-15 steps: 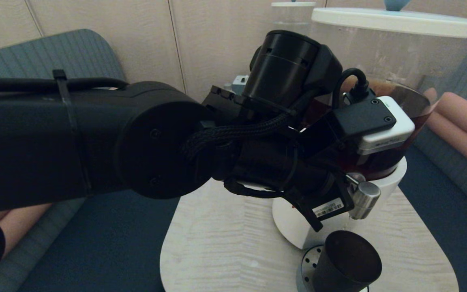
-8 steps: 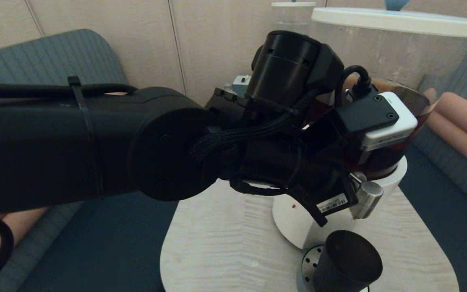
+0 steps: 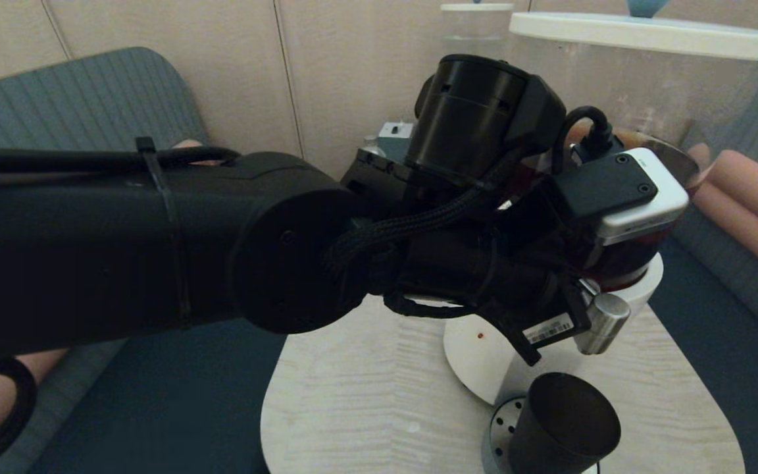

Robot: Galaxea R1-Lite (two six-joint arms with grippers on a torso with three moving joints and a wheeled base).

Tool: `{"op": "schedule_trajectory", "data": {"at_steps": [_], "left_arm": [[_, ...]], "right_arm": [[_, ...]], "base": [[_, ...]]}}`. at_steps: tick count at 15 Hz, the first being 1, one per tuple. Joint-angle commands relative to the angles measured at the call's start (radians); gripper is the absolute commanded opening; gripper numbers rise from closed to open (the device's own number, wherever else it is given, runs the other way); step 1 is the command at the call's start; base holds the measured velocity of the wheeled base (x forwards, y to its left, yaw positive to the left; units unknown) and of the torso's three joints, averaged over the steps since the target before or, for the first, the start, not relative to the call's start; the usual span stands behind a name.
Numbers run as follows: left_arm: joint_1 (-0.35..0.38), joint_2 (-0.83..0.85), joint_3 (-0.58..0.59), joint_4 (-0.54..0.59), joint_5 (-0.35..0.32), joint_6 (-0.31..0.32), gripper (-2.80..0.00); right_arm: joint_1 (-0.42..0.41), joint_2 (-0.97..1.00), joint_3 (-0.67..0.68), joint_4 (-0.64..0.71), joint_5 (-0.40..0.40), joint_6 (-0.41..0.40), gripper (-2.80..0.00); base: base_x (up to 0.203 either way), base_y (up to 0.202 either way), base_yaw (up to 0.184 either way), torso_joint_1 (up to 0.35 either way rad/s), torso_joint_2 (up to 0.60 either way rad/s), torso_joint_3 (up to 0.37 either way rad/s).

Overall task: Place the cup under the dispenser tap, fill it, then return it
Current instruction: Turn off the faucet

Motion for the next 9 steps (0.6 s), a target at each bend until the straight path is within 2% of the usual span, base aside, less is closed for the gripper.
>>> {"op": "schedule_trajectory", "data": {"at_steps": [1, 9], "left_arm": [[0.001, 0.005, -0.002, -0.002, 0.000, 0.005, -2.80], [0.001, 0.026, -0.003, -0.056, -0.004, 0.009, -2.80]], "right_arm": [[0.000, -0.002, 0.009, 0.000, 0.001, -0.001, -2.80], [0.000, -0.002, 0.009, 0.000, 0.002, -0.001, -2.80]], "base": [[0.000, 0.000, 0.000, 0.000, 0.00, 0.000], [0.000, 0.000, 0.000, 0.000, 0.00, 0.000]]}}
